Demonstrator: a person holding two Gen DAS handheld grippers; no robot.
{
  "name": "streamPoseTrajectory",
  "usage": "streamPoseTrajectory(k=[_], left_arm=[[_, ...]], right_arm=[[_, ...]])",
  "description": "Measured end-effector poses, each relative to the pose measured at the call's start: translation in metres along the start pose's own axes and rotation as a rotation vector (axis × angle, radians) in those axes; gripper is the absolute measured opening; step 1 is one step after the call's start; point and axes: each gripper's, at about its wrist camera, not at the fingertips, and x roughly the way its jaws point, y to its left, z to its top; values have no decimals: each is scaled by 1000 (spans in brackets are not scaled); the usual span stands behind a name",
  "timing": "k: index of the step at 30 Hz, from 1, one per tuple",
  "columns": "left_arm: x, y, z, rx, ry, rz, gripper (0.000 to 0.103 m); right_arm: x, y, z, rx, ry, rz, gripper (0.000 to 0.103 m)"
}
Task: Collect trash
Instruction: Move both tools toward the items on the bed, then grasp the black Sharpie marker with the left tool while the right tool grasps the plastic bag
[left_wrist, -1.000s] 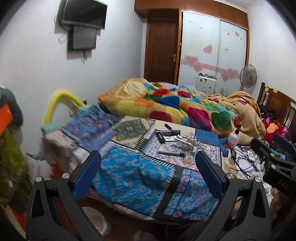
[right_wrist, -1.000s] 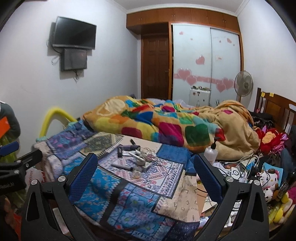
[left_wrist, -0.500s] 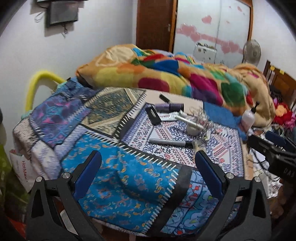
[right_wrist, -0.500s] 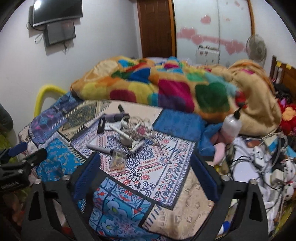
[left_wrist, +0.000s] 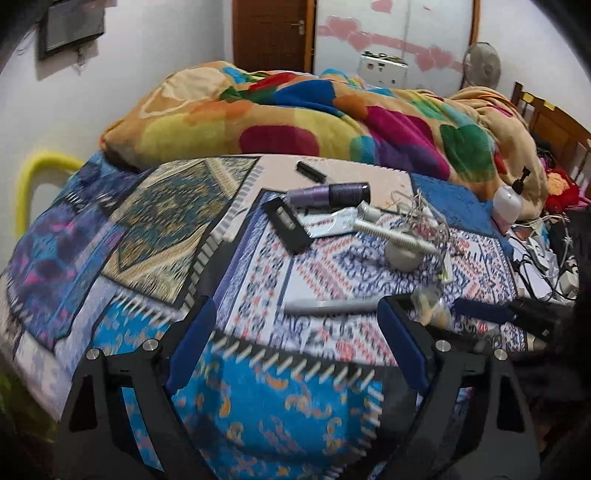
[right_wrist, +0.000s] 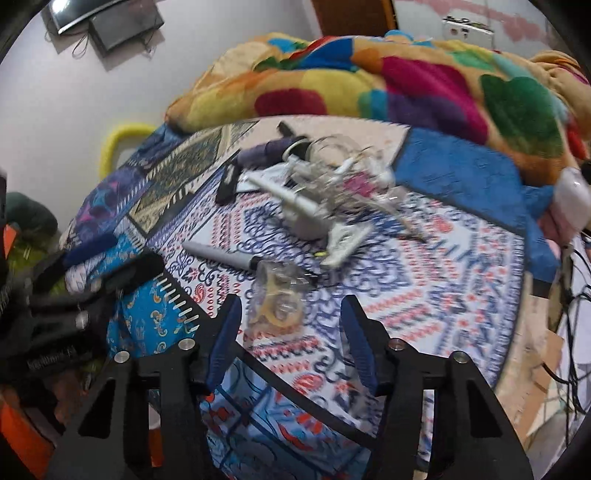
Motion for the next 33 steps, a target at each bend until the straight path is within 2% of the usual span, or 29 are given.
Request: streamPoseTrajectory(k=[2,3,6,10,12,17,23,26,29,30,31,33], left_arm=[[10,-2,8,24,6,-16,90],[15,-3,11,34,13,-11,90],[31,-8,19,50,38,-31,89],[51,-15,23,52,78,-104,88],[56,-18,21,57,100,-115,85],[57,-27,10,48,148,-167,84],[44,-43,-10,107,172,-146,81],[42,-51,-16,143,166,-97,65],[38,-53,-17,143,174,-142,46],[36,-53,-17,138,177,-152,32],[35,-54,-18,136,182,-152,23],[32,-55,-21,134,185,-149,17]], right_arm=[[5,4,0,-16,-9,-13,47],[5,5,0,-26,-13,-21,36],[6,6,0,-43,-17,-35,29],[1,-2,-2,-48,-32,-61,28],[-4,-8,-5,-31,-33,-61,28],[-21,-23,-9,9,-37,-62,28],[-34,-28,-11,21,-51,-66,28],[-38,-27,-12,23,-53,-63,28],[-40,-26,-14,25,-51,-60,28],[-42,-26,-15,24,-53,-60,28],[-45,-25,-16,22,-56,-61,28],[-49,-23,-18,16,-62,-67,28]])
